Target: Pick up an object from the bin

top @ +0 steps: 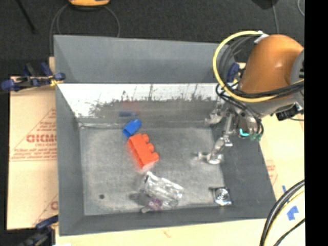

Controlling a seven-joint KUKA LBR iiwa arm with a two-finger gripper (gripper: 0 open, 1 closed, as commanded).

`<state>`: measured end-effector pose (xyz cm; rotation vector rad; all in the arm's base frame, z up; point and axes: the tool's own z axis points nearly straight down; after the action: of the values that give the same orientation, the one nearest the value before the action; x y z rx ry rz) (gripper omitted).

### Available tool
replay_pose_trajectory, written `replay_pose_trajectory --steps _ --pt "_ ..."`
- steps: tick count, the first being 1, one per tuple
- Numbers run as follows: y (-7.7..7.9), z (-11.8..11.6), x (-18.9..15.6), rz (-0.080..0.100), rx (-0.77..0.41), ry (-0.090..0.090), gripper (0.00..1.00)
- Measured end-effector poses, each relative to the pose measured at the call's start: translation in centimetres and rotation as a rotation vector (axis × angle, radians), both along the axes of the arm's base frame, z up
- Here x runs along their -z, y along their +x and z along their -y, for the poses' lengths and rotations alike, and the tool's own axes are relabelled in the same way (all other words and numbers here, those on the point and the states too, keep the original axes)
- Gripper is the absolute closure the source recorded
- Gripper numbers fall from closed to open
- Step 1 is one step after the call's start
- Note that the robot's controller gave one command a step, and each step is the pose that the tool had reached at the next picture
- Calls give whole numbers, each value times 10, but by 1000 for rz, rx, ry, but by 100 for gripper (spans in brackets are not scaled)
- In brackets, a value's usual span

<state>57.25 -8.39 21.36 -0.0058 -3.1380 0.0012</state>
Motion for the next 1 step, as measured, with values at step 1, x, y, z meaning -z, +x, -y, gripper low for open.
replay_pose_trajectory --steps 1 --pt "12 71 130 12 -26 -1 0"
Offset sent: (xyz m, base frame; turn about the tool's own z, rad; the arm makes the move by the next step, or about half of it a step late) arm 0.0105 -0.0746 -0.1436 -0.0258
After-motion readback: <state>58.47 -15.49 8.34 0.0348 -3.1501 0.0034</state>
